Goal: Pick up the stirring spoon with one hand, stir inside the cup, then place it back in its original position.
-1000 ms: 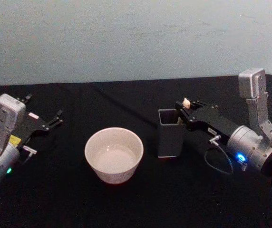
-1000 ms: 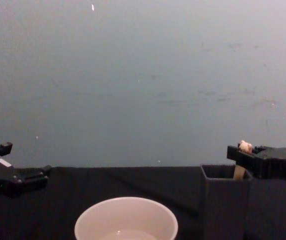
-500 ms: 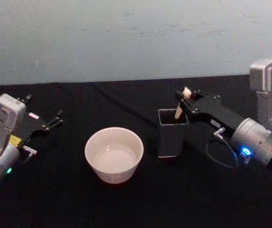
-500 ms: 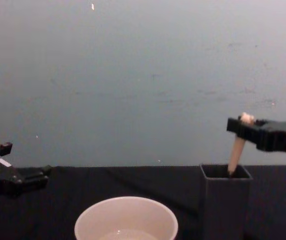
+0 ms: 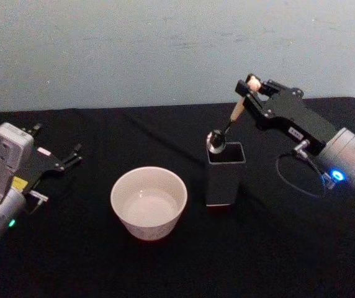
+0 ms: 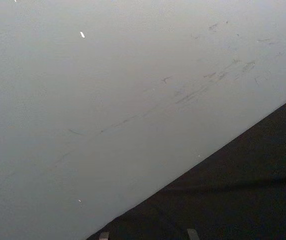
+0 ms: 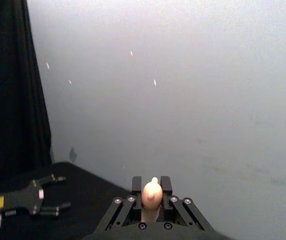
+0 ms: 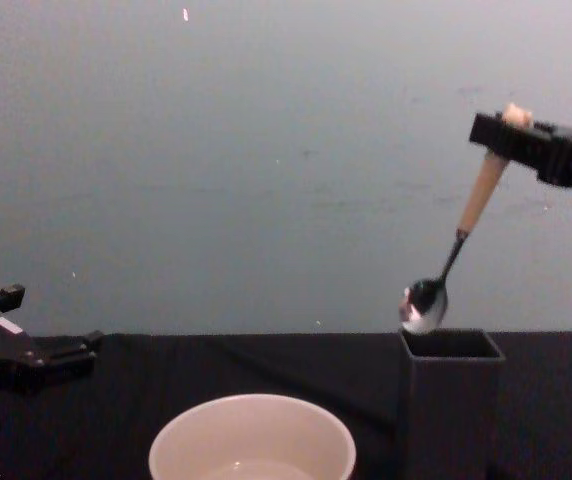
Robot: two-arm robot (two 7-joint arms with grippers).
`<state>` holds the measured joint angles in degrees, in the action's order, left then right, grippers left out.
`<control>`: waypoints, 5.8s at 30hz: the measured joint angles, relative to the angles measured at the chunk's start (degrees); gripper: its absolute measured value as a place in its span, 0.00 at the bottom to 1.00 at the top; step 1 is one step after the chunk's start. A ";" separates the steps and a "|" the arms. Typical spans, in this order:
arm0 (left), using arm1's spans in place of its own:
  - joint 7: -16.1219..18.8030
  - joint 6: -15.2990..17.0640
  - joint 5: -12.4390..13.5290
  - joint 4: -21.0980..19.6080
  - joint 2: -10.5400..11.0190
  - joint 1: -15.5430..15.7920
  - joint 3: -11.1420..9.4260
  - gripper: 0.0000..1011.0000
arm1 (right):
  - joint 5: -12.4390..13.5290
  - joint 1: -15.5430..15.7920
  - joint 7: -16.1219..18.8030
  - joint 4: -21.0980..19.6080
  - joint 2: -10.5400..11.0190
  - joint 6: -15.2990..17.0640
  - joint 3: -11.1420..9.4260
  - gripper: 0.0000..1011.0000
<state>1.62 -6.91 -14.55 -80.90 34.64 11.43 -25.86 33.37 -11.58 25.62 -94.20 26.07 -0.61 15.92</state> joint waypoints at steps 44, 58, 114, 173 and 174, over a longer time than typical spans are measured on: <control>0.00 0.00 0.00 0.00 0.00 0.00 0.00 0.99 | -10.97 -10.47 14.57 23.58 -8.57 -21.32 14.95 0.21; 0.00 0.00 0.00 0.00 0.00 0.00 0.00 0.99 | -16.47 -12.00 13.16 29.04 -11.34 -24.91 16.58 0.21; 0.00 0.00 0.00 0.00 0.00 0.00 0.00 0.99 | -12.51 -9.44 13.44 22.35 -9.47 -18.04 16.89 0.21; 0.00 0.00 0.00 0.00 0.00 0.00 0.00 0.99 | -11.00 -6.07 13.17 16.92 -7.10 -15.64 16.45 0.21; 0.00 0.00 0.00 0.00 0.00 0.00 0.00 0.99 | -11.46 -6.66 12.69 17.84 -7.82 -15.78 16.58 0.21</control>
<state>1.62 -6.91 -14.55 -80.90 34.65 11.43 -25.86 21.91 -18.23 38.31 -76.35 18.25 -16.39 32.50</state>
